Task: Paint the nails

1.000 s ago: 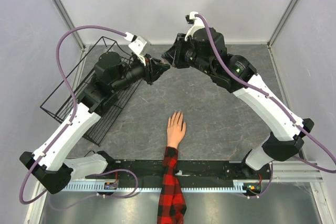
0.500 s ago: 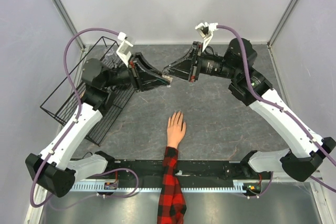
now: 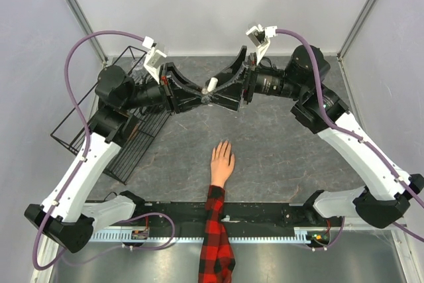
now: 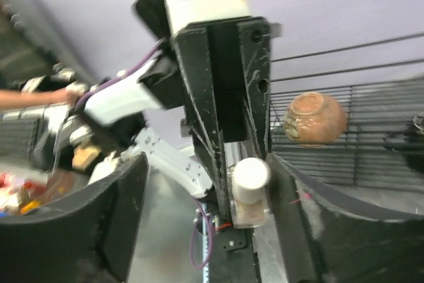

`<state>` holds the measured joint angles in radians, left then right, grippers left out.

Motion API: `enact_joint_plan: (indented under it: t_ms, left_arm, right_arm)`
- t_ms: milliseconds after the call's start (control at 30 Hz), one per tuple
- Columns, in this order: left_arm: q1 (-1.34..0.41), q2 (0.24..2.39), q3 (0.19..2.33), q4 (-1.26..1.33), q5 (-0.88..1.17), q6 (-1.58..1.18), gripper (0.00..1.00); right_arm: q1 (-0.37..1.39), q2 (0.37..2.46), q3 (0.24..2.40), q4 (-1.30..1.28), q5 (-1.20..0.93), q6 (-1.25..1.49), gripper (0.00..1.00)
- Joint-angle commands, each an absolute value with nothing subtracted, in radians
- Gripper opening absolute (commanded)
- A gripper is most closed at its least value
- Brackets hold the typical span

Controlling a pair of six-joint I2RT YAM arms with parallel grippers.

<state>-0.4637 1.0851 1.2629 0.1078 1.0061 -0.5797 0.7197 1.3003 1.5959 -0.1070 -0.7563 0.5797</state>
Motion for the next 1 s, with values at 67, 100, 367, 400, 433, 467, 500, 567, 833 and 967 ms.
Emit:
enact_joint_plan:
  t_ms: [67, 100, 367, 400, 433, 467, 500, 567, 833, 967]
  left_arm:
    - [-0.462, 1.089, 1.341, -0.139, 0.689, -0.215, 0.02]
    - [-0.465, 1.089, 1.339, -0.144, 0.655, -0.2, 0.02]
    - [-0.492, 1.114, 1.347, -0.133, 0.497, -0.155, 0.02]
    - [-0.494, 1.115, 1.347, -0.132, 0.492, -0.156, 0.02]
    - [-0.494, 1.115, 1.347, -0.13, 0.491, -0.164, 0.02]
    - [-0.495, 1.112, 1.345, -0.13, 0.491, -0.166, 0.02]
    - [-0.497, 1.112, 1.345, -0.13, 0.489, -0.166, 0.02]
    - [-0.499, 1.101, 1.341, -0.13, 0.489, -0.176, 0.02]
    - [-0.488, 1.074, 1.327, -0.08, 0.615, -0.303, 0.02]
    - [-0.462, 1.062, 1.29, 0.058, 0.836, -0.452, 0.02]
  right_arm:
    - [0.732, 1.364, 1.782, -0.512, -0.181, 0.518, 0.94]
    - [0.735, 1.377, 1.807, -0.544, -0.146, 0.529, 0.94]
    - [0.818, 1.522, 2.031, -0.692, 0.063, 0.548, 0.67]
    - [0.824, 1.529, 2.057, -0.702, 0.067, 0.546, 0.66]
    - [0.833, 1.548, 2.072, -0.71, 0.081, 0.54, 0.6]
    - [0.842, 1.551, 2.074, -0.713, 0.086, 0.535, 0.51]
    - [0.844, 1.552, 2.077, -0.71, 0.09, 0.532, 0.46]
    - [0.848, 1.557, 2.075, -0.713, 0.091, 0.529, 0.35]
    - [0.848, 1.542, 2.034, -0.709, 0.041, 0.499, 0.06]
    - [0.839, 1.485, 1.967, -0.652, -0.088, 0.394, 0.0]
